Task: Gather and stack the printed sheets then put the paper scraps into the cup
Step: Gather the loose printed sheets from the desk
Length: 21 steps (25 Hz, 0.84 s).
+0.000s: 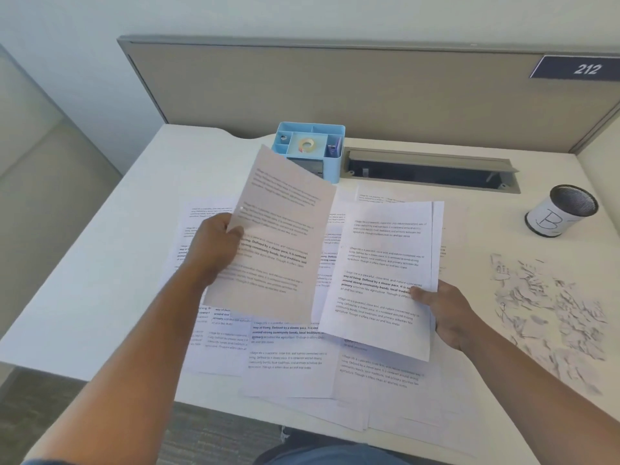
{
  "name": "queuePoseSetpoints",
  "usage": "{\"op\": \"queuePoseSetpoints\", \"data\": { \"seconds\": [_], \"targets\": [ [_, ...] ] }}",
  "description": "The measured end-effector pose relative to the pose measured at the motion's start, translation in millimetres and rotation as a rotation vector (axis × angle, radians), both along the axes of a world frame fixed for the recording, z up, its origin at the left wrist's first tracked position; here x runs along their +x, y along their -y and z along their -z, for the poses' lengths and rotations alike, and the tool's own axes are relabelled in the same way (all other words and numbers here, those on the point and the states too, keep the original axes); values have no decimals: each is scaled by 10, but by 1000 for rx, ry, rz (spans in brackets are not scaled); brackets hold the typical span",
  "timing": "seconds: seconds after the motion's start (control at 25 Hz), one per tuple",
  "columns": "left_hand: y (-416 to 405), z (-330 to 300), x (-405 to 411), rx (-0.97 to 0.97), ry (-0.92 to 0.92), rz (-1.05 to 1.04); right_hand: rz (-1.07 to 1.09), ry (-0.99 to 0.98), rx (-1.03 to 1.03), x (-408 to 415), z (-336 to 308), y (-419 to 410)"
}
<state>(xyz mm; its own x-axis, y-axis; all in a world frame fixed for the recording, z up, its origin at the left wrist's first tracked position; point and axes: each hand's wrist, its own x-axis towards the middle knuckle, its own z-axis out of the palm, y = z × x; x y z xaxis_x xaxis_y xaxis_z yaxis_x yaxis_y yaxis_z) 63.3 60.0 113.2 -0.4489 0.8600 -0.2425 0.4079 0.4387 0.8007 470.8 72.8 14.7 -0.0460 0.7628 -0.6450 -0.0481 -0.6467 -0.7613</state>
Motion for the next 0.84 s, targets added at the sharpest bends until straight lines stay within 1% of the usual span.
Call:
{"op": "queuePoseSetpoints", "data": {
  "seconds": [0.12,0.24,0.48,0.68,0.84],
  "targets": [
    [-15,-10,-87,-28,220,-15,-5,-17,0,-73,-21,9],
    [16,131,61,-102,356,21,-14,-61,8,-170,-105,21],
    [228,519,584,-187,544,33,9,-162,8,-336,-354,77],
    [269,596,759,-215,645,8,2,-212,74,-448,-455,134],
    [283,615,826,-228,736,-1,-118,-128,158,-479,-504,190]
  ]
}}
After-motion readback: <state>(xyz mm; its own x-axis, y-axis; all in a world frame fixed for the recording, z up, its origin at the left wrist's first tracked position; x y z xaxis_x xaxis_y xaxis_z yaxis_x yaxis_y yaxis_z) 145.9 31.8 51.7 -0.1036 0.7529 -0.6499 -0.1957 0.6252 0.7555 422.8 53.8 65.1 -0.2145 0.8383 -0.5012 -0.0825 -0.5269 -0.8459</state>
